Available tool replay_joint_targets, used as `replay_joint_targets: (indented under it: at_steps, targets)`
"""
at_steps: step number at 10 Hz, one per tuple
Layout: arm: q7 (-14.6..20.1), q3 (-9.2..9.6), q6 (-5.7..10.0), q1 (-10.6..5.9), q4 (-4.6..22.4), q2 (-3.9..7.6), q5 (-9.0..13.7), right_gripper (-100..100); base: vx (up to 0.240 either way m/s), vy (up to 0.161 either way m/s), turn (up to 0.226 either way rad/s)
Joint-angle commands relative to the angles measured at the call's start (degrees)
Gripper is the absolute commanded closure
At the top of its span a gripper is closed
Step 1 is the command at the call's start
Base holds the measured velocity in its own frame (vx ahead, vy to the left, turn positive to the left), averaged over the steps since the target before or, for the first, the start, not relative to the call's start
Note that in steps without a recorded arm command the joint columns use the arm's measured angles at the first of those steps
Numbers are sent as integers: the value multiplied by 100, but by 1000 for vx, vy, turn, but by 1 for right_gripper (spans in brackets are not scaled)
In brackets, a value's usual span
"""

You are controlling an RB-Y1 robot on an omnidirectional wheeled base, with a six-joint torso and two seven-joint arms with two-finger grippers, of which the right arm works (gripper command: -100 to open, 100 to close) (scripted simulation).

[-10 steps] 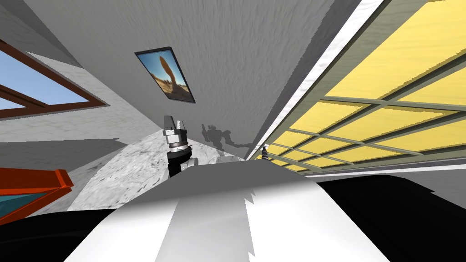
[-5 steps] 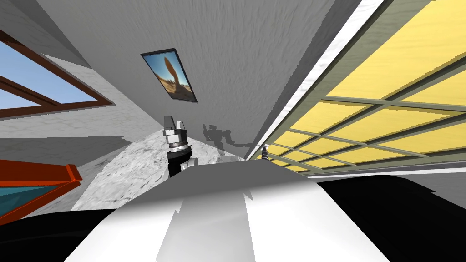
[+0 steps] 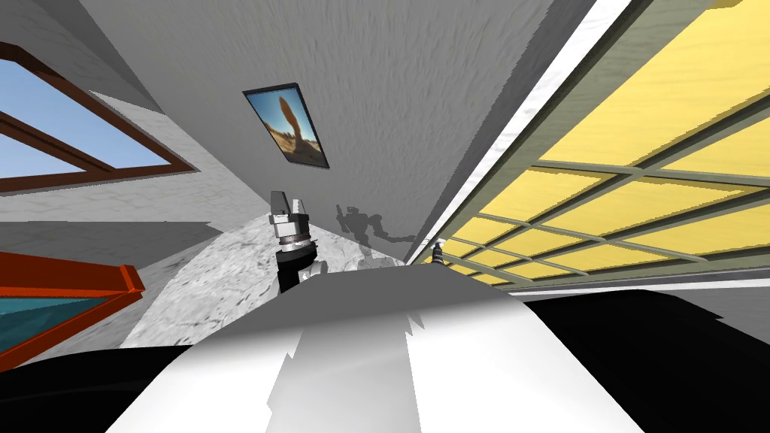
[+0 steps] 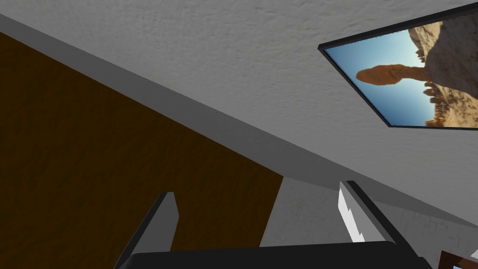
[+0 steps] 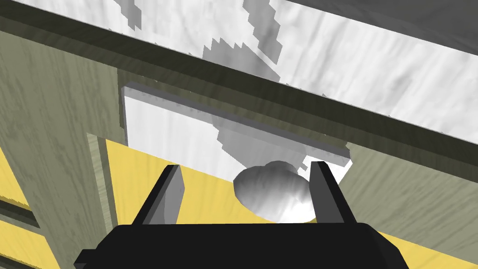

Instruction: Pull the door open

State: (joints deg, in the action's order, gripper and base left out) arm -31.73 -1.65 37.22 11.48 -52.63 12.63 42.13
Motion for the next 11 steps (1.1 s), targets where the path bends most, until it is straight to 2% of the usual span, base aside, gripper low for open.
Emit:
replay_joint_targets:
  at_steps: [1,2,4,5,6,8,10,11]
  targets:
    - [190,-78,3,54,129,69,51,100,-34,-19,19]
    - [408,-54,36,33,155,82,55,100,-28,-7,55]
    - [426,-54,36,33,155,82,55,100,-23,-8,16]
    - [640,-30,69,11,181,95,59,100,-26,3,33]
    - [663,-30,69,11,181,95,59,100,-22,-2,42]
    - [1051,18,137,-33,234,120,68,100,-44,-10,47]
    - [1138,18,137,-33,234,120,68,100,-29,-4,16]
    - [1376,44,172,-56,262,134,72,100,-20,5,26]
